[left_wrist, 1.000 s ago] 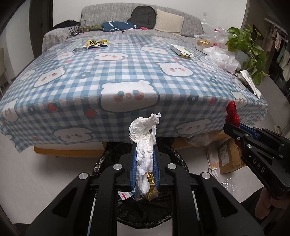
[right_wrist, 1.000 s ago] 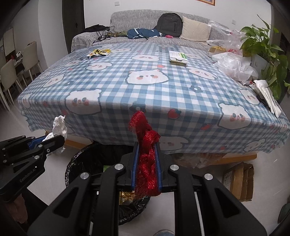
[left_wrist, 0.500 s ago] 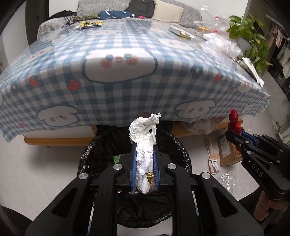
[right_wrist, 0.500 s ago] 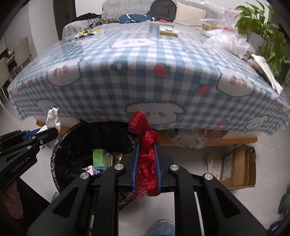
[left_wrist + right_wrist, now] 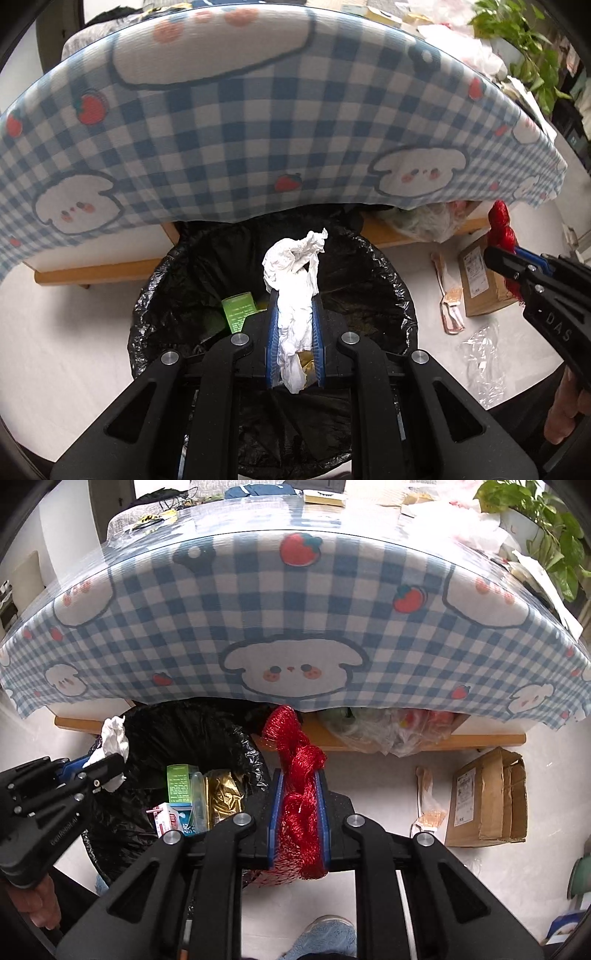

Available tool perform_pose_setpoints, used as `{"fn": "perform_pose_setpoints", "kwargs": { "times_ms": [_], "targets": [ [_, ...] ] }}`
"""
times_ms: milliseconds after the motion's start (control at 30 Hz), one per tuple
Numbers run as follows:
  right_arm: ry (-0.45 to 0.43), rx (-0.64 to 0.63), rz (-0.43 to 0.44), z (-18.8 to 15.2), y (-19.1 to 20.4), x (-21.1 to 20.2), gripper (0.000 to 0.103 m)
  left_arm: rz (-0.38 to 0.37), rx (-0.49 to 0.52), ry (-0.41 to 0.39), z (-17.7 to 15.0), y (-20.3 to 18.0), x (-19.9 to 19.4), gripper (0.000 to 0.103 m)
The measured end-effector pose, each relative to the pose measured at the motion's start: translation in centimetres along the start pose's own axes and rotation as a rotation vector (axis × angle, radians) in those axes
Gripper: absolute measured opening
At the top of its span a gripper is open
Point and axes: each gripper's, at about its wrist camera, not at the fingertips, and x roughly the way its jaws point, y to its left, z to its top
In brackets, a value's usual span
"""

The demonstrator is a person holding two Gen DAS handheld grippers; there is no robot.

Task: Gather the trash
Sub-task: 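Open the left tool to drop the white tissue into the bin, then open the right tool to drop the red mesh net into the bin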

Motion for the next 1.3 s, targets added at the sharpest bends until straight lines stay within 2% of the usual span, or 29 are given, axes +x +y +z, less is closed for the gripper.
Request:
{"fn": "perform_pose_setpoints", "kwargs": {
  "times_ms": [167,333,400,433,500,800,967,1300],
  "targets": [
    [0.006,0.008,-0.004,-0.3,-0.3,0.1,0.016,0.002,0.006,0.017,-0.3,-0.5,1.0,0.015],
    [0.017,0.011,-0.004,-0.7,-0.3,0.4,0.016,0.001,0.007,0.025,-0.8,-0.7,1.4,0.021],
    [0.017,0.01,-0.001,-0.7,-0.2,0.3,0.016,0.011,0.009,0.026,-0.9,-0.7,1.3,0.034],
    [0.015,0.009,0.001,-0.6,-0.1,0.2,0.016,0.012,0.014,0.025,-1.0,-0.9,1.3,0.037],
    [0.011,0.004,0.006,-0.6,0.4,0.0,0.016,0.023,0.01,0.018,-1.0,-0.7,1.0,0.052],
    [-0.011,-0.035,0.047,0.3,3.7,-0.8,0.016,0.054,-0.025,-0.02,-0.8,2.1,-1.4,0.087],
    [-0.022,-0.067,0.065,0.8,6.2,-0.8,0.016,0.086,-0.061,-0.043,-0.9,4.8,-2.8,0.096],
    [-0.017,-0.128,0.101,1.0,11.2,0.3,0.017,0.102,-0.126,-0.034,-1.8,10.2,-4.0,0.097]
  ]
}}
